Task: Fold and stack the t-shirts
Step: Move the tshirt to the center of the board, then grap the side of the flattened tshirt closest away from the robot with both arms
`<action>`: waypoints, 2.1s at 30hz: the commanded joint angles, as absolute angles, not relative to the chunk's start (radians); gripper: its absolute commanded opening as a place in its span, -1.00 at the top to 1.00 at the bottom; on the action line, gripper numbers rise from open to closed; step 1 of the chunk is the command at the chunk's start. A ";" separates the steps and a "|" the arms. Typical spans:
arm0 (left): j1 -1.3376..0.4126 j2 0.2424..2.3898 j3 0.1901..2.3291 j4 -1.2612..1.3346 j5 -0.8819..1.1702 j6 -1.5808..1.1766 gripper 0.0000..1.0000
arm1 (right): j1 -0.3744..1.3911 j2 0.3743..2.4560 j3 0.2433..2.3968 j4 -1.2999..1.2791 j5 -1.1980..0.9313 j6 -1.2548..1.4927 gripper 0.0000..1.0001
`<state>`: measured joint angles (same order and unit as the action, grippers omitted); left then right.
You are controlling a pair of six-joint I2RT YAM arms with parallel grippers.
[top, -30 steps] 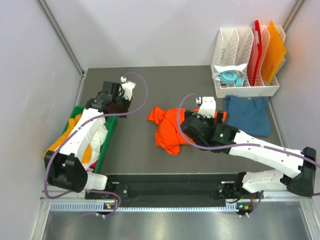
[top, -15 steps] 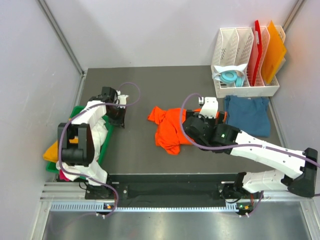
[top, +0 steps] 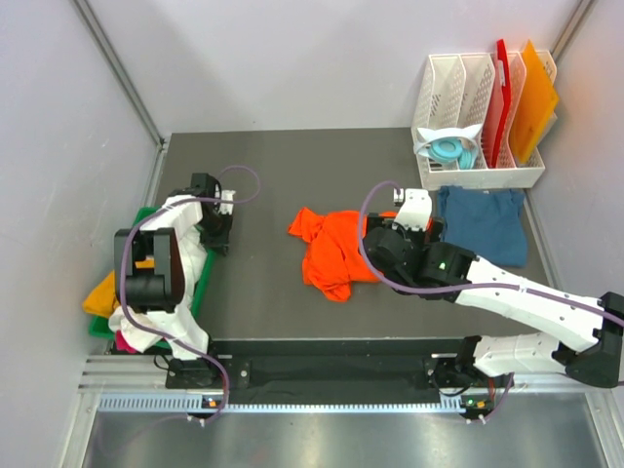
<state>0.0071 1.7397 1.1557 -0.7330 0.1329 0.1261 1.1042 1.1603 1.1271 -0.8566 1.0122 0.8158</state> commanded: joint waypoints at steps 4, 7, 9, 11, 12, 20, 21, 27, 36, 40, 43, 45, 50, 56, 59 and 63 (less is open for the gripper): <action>0.133 1.775 1.158 -0.689 -0.089 0.069 1.00 | 1.112 1.144 1.117 -0.836 1.043 0.810 -0.99; 0.199 1.775 1.170 -0.684 -0.080 0.081 1.00 | 1.114 1.135 1.106 -0.835 1.045 0.805 -1.00; 0.230 1.770 1.173 -0.687 -0.075 0.094 1.00 | 1.112 1.129 1.097 -0.831 1.043 0.802 -1.00; 0.241 1.760 1.170 -0.684 -0.078 0.115 1.00 | 1.114 1.123 1.092 -0.830 1.045 0.802 -0.99; 0.244 1.756 1.164 -0.684 -0.078 0.120 1.00 | 1.112 1.121 1.086 -0.828 1.045 0.802 -0.99; 0.311 1.648 1.172 -0.725 0.041 0.205 0.81 | 1.114 1.101 1.051 -0.813 1.025 0.793 -0.99; 0.310 1.616 1.173 -0.742 0.177 0.257 0.60 | 1.112 1.101 1.046 -0.802 1.019 0.787 -1.00; 0.203 1.379 1.174 -0.807 0.416 0.269 -0.46 | 1.111 1.141 1.028 -0.776 0.999 0.778 -1.00; -0.236 1.475 1.213 -0.764 0.255 0.146 -0.20 | 1.111 1.203 1.088 -0.759 0.971 0.756 -0.99; -0.242 1.554 1.255 -0.683 0.233 0.091 -0.11 | 1.112 1.200 1.098 -0.773 0.980 0.759 -1.00; -0.250 1.598 1.278 -0.641 0.248 0.063 -0.10 | 1.112 1.195 1.098 -0.799 0.985 0.779 -1.00; -0.265 1.629 1.287 -0.623 0.259 0.052 -0.10 | 1.112 1.193 1.097 -0.813 0.986 0.785 -0.99; -0.373 1.707 1.347 -0.591 0.235 0.049 -0.11 | 1.111 1.204 1.100 -0.824 0.992 0.792 -1.00; -0.469 1.821 1.410 -0.558 0.187 0.043 -0.11 | 1.111 1.247 1.135 -0.845 0.996 0.798 -0.99; -0.480 1.870 1.413 -0.520 0.178 0.040 -0.11 | 1.111 1.258 1.155 -0.836 0.985 0.802 -0.99; -0.480 1.948 1.439 -0.518 0.179 0.015 -0.09 | 1.111 1.267 1.167 -0.831 0.989 0.798 -1.00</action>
<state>-0.4892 1.8977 1.3891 -0.5716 0.2024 0.0463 1.1061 1.2575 1.1091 -0.8345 0.9710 0.7876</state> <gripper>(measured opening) 0.547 0.996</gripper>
